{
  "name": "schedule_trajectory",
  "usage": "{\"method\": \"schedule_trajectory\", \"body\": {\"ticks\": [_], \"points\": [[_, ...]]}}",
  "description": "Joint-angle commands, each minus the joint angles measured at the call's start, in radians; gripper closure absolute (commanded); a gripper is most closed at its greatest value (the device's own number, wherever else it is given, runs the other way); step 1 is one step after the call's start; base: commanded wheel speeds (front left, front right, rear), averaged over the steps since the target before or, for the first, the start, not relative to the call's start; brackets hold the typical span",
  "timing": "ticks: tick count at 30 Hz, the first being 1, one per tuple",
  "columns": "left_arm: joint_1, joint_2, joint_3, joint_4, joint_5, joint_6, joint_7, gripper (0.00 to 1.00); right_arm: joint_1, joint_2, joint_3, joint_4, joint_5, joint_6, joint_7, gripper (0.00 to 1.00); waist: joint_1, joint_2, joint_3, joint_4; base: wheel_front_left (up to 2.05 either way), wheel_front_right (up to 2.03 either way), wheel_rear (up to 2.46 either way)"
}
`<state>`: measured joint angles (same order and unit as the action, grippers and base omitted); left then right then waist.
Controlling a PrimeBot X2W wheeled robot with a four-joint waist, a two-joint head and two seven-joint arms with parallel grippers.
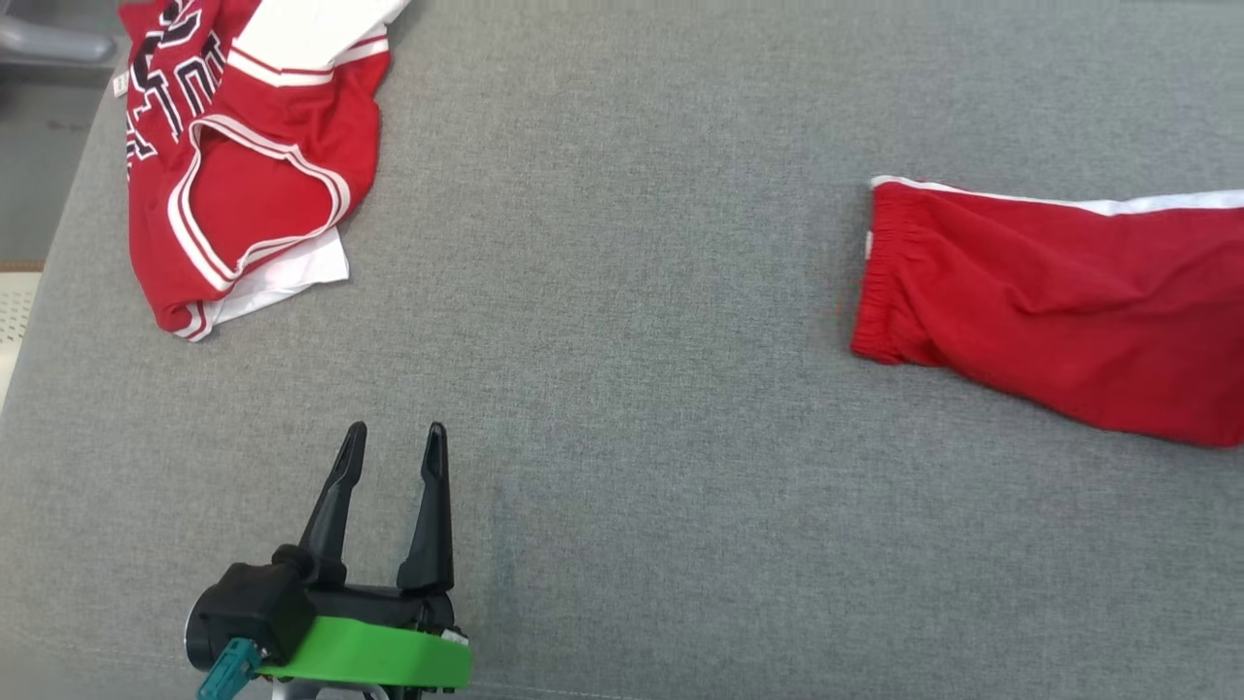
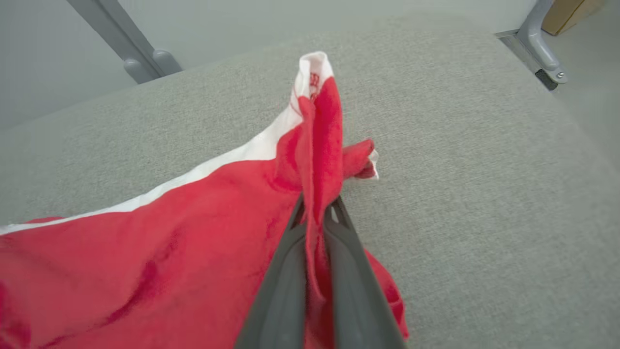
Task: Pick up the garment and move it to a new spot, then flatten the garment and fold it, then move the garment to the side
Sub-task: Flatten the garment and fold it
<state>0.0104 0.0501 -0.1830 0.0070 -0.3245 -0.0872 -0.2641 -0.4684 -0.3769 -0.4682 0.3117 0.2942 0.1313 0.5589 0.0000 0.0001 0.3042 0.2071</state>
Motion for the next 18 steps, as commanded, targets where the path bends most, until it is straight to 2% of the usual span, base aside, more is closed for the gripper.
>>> {"method": "schedule_trajectory", "body": {"ticks": [1, 5, 12, 18], "points": [[0.020, 0.001, 0.007, -0.001, -0.001, -0.004, 0.000, 0.00, 0.015, -0.004, -0.014, -0.015, -0.014, -0.001, 0.002, 1.00, 0.0000, -0.0001, -0.041, -0.024, 0.00, 0.00, 0.00], [0.036, 0.001, -0.003, -0.009, -0.016, -0.001, 0.000, 0.00, 0.002, 0.017, -0.004, -0.067, -0.024, -0.001, 0.007, 1.00, 0.0000, -0.0001, -0.046, -0.021, 0.00, 0.00, 0.00], [0.028, 0.001, -0.035, 0.003, -0.026, 0.004, 0.000, 0.00, 0.009, 0.118, 0.254, -0.173, 0.009, -0.001, 0.058, 1.00, 0.0000, -0.0001, -0.032, -0.026, 0.00, 0.00, 0.00], [0.011, 0.001, -0.038, 0.021, -0.015, 0.006, 0.000, 0.00, 0.016, 0.202, 0.405, -0.153, -0.015, -0.001, 0.036, 1.00, 0.0000, -0.0001, -0.035, -0.025, 0.00, 0.00, 0.00]]}}
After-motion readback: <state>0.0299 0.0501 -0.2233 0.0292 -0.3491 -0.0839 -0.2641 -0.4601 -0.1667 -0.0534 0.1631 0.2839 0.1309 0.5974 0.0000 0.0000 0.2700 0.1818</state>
